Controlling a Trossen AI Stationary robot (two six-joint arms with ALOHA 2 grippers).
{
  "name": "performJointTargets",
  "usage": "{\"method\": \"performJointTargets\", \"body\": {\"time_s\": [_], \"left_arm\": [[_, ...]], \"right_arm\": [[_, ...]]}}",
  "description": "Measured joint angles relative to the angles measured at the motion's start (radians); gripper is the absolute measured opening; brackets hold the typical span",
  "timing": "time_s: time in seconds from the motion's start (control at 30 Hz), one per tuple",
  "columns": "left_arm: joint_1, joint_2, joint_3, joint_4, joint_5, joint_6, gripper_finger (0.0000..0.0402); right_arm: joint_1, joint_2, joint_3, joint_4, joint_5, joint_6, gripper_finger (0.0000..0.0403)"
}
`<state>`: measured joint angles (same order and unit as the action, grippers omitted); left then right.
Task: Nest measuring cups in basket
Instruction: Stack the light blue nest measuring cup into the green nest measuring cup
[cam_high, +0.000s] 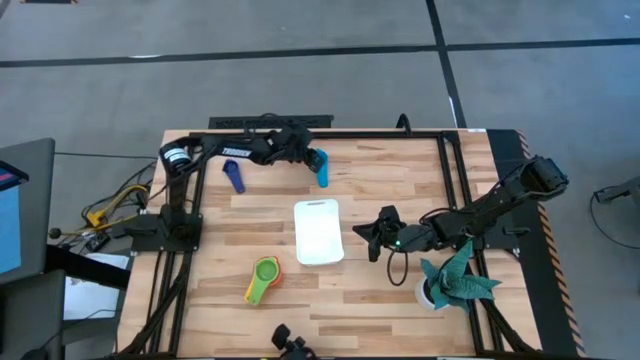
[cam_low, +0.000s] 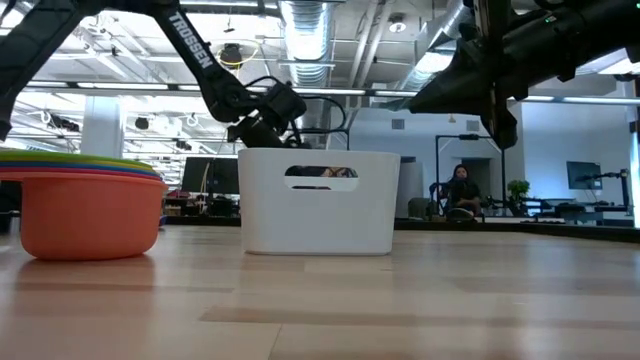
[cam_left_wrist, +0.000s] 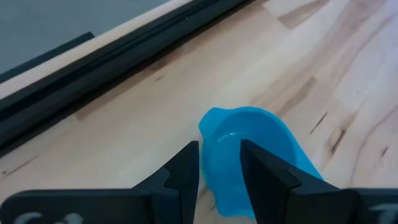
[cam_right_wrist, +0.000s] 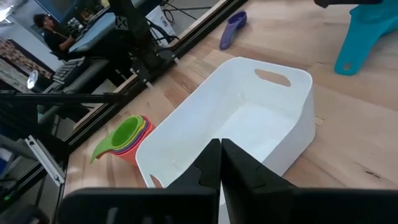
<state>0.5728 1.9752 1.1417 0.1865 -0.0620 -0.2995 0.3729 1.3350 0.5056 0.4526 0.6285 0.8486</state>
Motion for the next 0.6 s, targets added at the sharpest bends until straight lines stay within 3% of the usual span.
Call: {"method": "performJointTargets", "body": {"time_s": [0.3, 0.6], "left_arm": [[0.003, 0.051, 0.023, -0.044, 0.038, 0.016, 0.0099], [0.003, 0.048, 0.024, -0.062, 0.032, -0.001, 0.0008]], "right_arm": [[0.0, 0.0, 0.0, -0.005, 0.0, 0.0, 0.0022], [0.0, 0.0, 0.0, -0.007, 0.0, 0.0, 0.0026]]}}
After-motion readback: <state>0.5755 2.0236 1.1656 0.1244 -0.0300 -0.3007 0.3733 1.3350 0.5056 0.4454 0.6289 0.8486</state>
